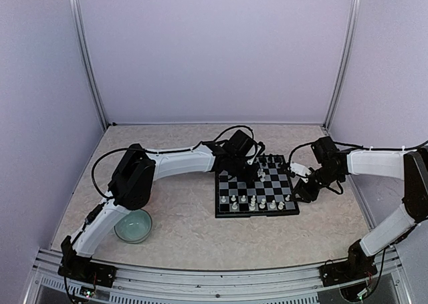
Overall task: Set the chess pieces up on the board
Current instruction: Pick up the pawn from the chessboard.
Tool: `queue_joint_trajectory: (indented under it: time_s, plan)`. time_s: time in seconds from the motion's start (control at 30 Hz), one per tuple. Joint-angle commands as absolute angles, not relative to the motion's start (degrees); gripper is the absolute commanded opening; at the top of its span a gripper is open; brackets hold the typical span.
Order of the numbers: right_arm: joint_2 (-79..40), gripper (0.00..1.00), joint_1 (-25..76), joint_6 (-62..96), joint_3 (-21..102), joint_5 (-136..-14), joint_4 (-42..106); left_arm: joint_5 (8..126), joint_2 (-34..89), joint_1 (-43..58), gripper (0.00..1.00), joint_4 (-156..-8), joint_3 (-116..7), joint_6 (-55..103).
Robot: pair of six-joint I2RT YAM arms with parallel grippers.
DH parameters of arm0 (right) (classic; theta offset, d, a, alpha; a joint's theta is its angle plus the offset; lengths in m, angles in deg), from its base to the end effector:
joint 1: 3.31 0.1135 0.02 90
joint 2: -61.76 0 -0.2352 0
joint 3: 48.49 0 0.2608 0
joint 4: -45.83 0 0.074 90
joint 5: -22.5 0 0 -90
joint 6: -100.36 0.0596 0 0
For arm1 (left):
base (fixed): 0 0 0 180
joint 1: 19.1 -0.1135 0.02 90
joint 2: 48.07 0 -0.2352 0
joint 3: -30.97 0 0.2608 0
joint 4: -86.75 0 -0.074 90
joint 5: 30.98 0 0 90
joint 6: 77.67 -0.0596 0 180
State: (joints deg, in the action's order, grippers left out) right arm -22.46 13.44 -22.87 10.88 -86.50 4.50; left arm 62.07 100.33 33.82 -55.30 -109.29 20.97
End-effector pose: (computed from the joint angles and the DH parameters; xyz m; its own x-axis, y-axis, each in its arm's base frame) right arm 0.2679 0.1009 0.1187 -0.5144 -0.6959 -0.5010 -0.8133 0.5812 0.0278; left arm 0.3418 -0.4575 0.1036 -0.5525 0.4822 -0.6799 0.7444 0.6525 -0.1421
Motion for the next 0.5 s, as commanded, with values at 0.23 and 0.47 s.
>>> queue_joint_trajectory:
  time_s: [0.23, 0.47]
  plan:
    - [-23.14, 0.46, 14.01, -22.99, 10.44, -86.46, 3.63, 62.84, 97.68, 33.71, 0.08, -52.92, -102.15, 22.01]
    - [-22.76, 0.46, 14.17, -23.17, 10.84, -87.45, 3.2, 64.91, 88.43, 33.85, 0.08, -53.58, -95.74, 22.78]
